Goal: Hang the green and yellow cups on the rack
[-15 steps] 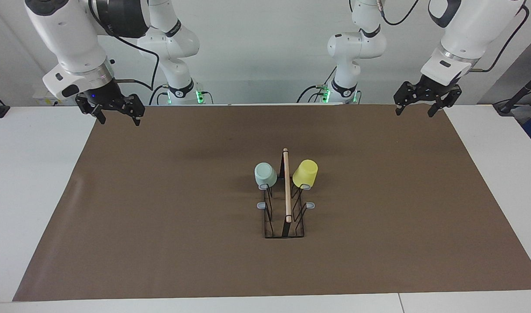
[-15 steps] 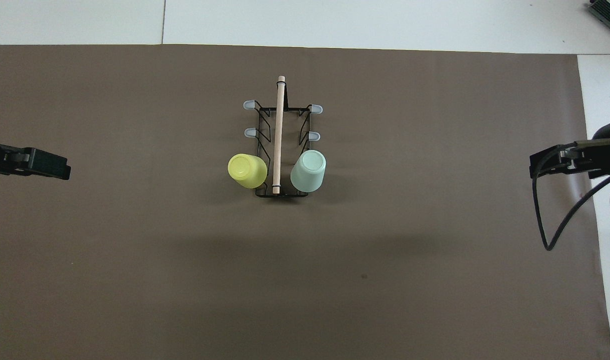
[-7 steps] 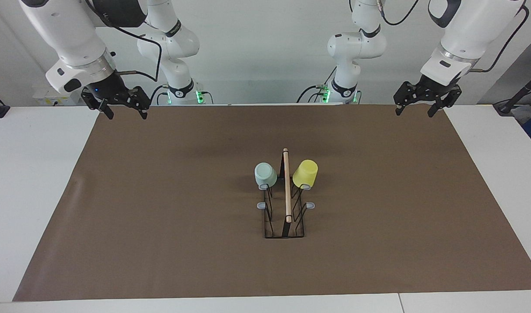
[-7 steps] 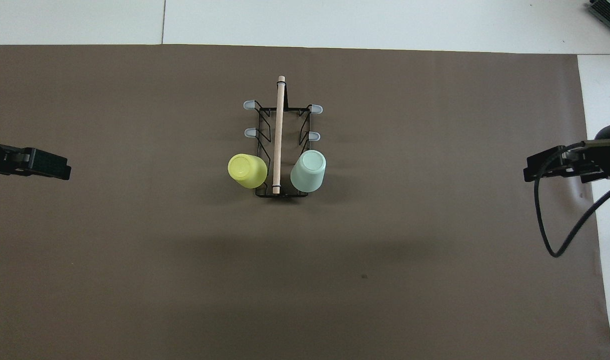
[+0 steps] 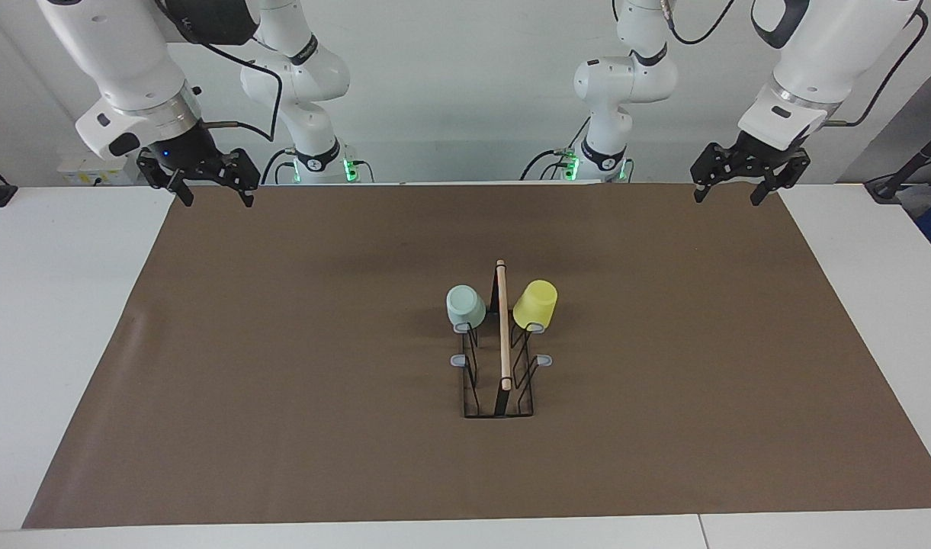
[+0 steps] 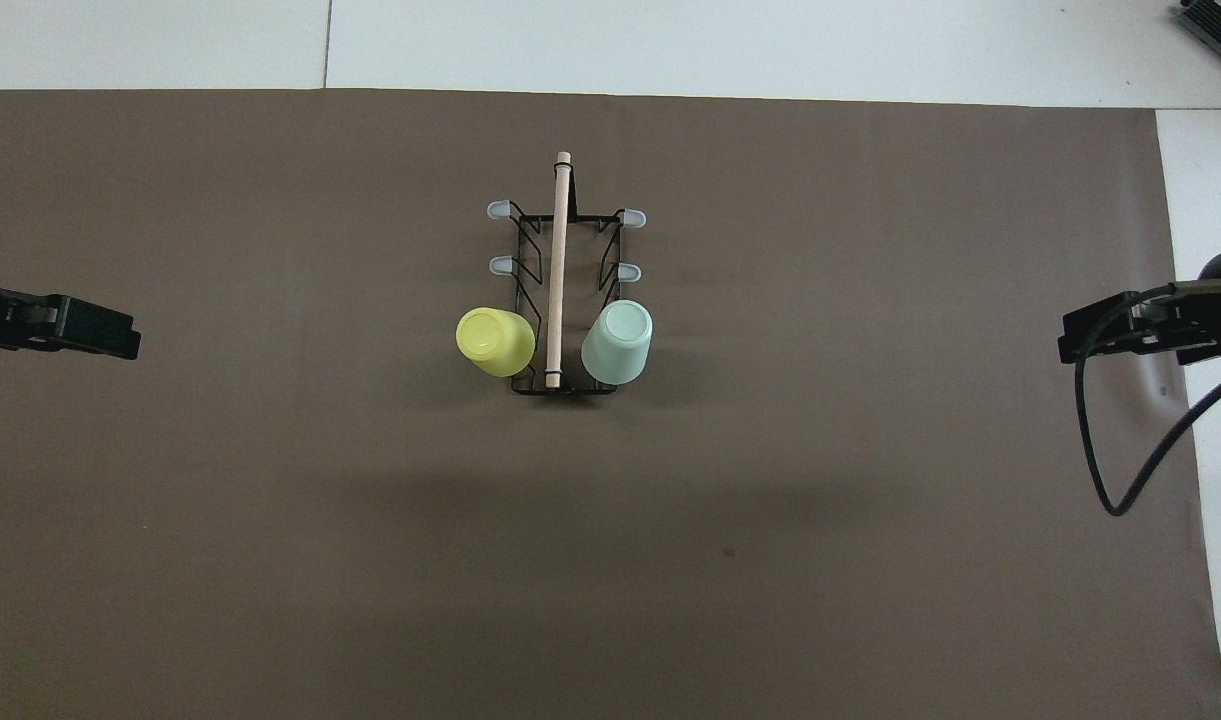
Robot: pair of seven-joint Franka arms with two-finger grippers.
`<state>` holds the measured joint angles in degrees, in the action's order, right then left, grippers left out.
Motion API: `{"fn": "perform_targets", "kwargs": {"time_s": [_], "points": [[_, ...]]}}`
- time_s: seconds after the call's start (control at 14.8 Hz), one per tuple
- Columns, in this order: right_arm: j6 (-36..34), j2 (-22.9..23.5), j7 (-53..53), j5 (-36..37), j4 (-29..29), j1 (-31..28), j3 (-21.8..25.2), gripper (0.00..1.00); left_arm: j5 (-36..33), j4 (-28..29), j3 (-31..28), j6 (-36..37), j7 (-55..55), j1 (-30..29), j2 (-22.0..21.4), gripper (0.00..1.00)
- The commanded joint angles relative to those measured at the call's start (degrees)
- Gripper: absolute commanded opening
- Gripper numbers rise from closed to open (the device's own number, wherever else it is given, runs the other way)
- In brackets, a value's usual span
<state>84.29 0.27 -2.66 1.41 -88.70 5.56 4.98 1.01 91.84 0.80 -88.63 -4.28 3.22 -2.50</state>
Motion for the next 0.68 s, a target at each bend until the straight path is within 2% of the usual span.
{"fn": "perform_targets", "kwargs": {"time_s": [0.0, 0.61], "points": [[-0.36, -0.19, 0.47, 0.88, 0.19, -0.9, -0.41, 1.0, -0.83, 1.59, -0.1, -0.32, 0.58, 0.47, -1.55, 1.0], [0.87, 0.08, 0.47, 1.49, 0.37, -0.99, -0.41, 1.0, -0.83, 1.24, -0.01, 1.61, 0.68, 1.44, -1.63, 1.0]]}}
